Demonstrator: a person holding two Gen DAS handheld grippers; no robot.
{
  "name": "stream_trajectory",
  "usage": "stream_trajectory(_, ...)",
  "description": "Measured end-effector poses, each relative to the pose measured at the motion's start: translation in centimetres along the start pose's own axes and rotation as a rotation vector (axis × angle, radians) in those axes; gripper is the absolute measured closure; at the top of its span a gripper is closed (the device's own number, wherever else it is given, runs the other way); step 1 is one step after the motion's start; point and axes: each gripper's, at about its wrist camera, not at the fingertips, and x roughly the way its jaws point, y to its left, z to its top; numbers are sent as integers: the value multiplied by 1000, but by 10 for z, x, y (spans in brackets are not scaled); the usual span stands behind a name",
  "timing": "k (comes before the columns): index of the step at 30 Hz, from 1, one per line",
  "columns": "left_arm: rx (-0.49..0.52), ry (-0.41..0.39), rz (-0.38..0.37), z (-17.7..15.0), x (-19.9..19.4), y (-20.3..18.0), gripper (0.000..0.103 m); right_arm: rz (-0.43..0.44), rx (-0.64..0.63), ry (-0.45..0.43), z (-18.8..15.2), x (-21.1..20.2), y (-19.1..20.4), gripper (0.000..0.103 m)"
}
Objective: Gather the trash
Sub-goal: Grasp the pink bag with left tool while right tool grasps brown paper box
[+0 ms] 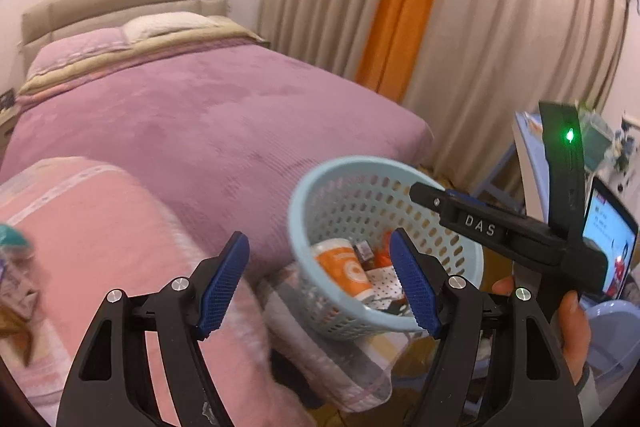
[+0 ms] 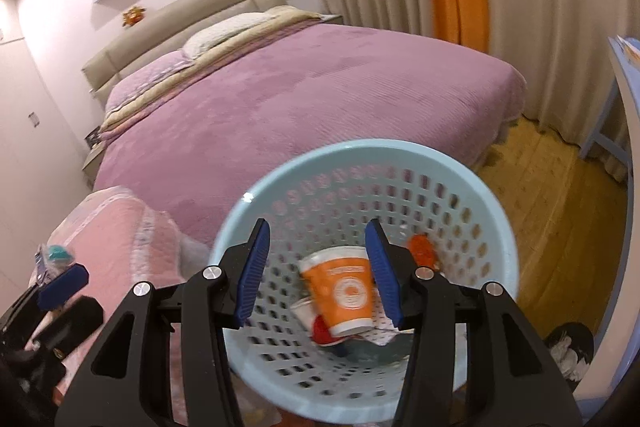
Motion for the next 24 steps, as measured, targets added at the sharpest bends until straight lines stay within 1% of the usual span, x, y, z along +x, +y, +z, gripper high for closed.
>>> stream_trajectory(3,-35,-37,33,-1,-23,19,32,26,-39,-14,-1,-7,24,57)
stream_trajectory(6,-73,-80,84,-4,-51,43,32,60,-79,-24,-2,-12,52,57)
stream_trajectory(12,-156,-157,222,-16,-110,104,32,146,-172,-31,-9,-18,116,57)
stream_trajectory(15,-205,-186,273,-23,-137,137,32,200,-238,-25,-16,-18,157,57)
stream_trajectory(19,-274,-208,326,-36,-166,184,32,252,-312,-21,-30,-19,203,57)
stream_trajectory(21,-310,-209,351,-42,-175,206,32,281,-354,-17,-39,-19,223,57)
stream_trajectory(22,-334,-210,363,-46,-178,219,32,305,-391,-10,-47,-18,241,57)
stream_trajectory(24,-375,-204,385,-55,-181,242,34,331,-422,3,-57,-17,256,57)
